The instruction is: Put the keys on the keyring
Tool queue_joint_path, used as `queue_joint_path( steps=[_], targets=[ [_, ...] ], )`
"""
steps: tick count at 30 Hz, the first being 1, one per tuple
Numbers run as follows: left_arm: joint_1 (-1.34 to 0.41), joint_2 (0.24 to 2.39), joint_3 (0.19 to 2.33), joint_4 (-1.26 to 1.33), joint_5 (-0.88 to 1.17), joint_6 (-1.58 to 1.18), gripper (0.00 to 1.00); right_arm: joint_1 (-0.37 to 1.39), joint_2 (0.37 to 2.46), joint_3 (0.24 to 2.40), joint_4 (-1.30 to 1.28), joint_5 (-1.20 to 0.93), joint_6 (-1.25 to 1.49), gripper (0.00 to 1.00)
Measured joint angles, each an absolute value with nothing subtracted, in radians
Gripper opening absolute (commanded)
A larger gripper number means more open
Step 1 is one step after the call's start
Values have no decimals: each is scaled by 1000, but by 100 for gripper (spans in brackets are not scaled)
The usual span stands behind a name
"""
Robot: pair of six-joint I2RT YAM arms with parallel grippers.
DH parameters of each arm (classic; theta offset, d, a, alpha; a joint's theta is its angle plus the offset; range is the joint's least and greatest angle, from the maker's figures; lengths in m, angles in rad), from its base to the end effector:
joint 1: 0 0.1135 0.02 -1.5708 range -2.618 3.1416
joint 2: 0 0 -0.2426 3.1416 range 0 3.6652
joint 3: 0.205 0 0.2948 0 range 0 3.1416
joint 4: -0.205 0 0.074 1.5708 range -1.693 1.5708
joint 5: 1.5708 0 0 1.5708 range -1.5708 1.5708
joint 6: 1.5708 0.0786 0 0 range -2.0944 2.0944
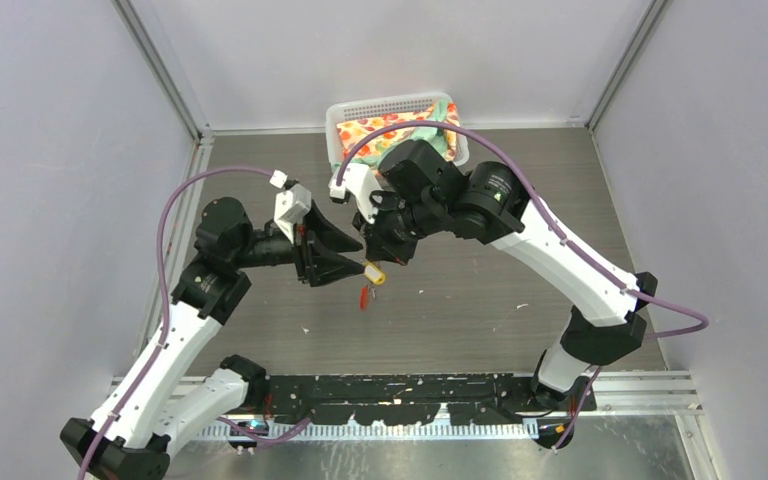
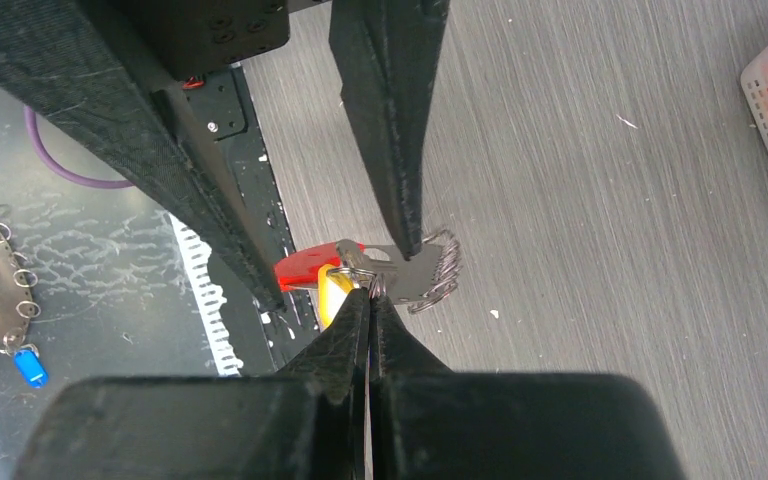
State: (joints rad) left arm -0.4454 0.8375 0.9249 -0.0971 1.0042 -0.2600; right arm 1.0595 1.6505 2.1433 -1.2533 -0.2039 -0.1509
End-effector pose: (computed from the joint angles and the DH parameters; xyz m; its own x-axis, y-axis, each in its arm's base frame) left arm 0.2025 -0.1702 0.3776 -0.2636 -0.0270 -0.9642 0.9570 0.1179 -0.2650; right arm 0.1694 0.3345 0.4407 -0.1943 -0.6471 -0.7372 -0.9660 0.2569 0.0291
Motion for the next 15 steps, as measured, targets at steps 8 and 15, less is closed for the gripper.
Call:
queue_joint_path(
  steps=[8,15],
  targets=[
    [-455,839,893,-116,981,-228,37,1063,1655,2145,-1259,-207,-142,1],
    [-459,850,893,-145,907,-202,6,1064,1656,2154,-1264,-207,-136,1]
  ],
)
